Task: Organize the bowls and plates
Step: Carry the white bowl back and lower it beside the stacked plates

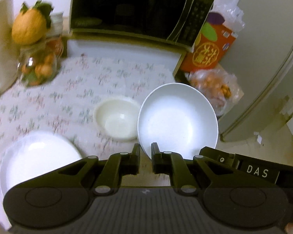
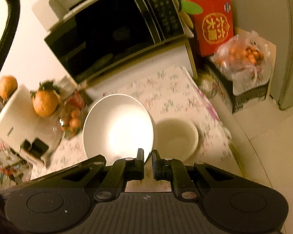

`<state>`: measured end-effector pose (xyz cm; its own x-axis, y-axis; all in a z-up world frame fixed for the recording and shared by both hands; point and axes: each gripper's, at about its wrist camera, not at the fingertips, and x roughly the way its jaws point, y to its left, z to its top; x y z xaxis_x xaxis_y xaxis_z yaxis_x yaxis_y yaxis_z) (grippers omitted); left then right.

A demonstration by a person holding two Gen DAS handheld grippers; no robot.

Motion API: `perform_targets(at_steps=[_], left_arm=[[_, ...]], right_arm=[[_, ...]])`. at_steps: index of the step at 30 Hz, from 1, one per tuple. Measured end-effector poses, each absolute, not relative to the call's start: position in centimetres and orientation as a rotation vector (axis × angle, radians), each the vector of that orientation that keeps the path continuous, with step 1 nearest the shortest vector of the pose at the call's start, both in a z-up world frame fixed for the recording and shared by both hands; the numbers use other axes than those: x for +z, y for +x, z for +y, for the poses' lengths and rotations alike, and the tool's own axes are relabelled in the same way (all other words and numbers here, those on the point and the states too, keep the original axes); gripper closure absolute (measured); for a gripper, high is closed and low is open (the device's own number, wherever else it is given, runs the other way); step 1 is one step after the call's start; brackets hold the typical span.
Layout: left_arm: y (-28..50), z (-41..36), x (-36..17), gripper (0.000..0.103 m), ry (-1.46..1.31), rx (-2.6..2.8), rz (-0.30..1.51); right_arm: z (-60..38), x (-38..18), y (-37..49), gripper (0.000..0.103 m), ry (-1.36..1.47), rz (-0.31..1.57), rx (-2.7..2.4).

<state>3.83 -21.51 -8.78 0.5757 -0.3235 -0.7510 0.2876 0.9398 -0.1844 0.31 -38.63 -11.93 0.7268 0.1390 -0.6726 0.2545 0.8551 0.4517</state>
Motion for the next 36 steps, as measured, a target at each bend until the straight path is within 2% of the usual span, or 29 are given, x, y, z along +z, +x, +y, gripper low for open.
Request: perform_targets(at_steps=[9,18,36], left_arm=[[2.6,-20.0,-12.0,0.093,-0.049,-0.292,1.025],[2.2,-19.3,-13.9,0.093,-0.016,-0.234,1.087],[2.2,-18.7,-15.8,0.092,0.019,-0.19,1.144]], right_arm=[[-37.1,-15.2,-0.2,0.095,0.549,0.952,0.0],[-35.6,-17.6,0.5,0.093,0.506,1.085,0.037],[-33.7,-19.2,1.6,0.092,0.431,1.202,0.071]])
